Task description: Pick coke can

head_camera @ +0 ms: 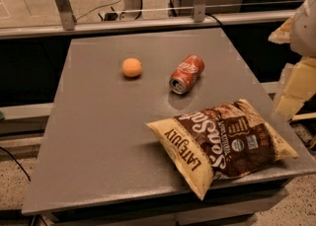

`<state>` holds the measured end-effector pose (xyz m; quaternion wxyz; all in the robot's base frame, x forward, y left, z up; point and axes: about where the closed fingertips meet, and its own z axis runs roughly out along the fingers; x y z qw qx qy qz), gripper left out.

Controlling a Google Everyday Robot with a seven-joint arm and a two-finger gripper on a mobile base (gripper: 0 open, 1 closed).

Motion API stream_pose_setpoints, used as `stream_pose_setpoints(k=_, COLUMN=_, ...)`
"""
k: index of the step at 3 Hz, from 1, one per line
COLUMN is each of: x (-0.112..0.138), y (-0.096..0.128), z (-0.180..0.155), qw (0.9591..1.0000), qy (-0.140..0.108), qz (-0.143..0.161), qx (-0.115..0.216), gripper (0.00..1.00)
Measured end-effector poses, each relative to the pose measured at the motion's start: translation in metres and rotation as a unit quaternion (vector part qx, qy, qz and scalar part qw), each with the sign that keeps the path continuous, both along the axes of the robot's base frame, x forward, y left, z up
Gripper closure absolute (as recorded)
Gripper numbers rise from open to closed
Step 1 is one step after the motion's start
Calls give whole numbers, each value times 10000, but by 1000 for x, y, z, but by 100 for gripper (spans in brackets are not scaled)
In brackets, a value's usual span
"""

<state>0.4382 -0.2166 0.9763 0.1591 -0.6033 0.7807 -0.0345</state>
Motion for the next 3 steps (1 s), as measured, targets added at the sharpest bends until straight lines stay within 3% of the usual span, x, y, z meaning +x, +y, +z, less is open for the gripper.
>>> stream_pose_setpoints(k=1, x=3, y=0, z=1, qw=10000, qy=-73, qz=10, qx=-44, gripper=0)
stream_pose_setpoints(k=2, x=33, y=-5, z=-2, qw=9990, qy=-246, qz=294, qx=-224, gripper=0)
stream_pose_setpoints(k=3, x=115, y=4, z=-2, qw=9880, qy=-558, qz=1271, qx=-678, gripper=0)
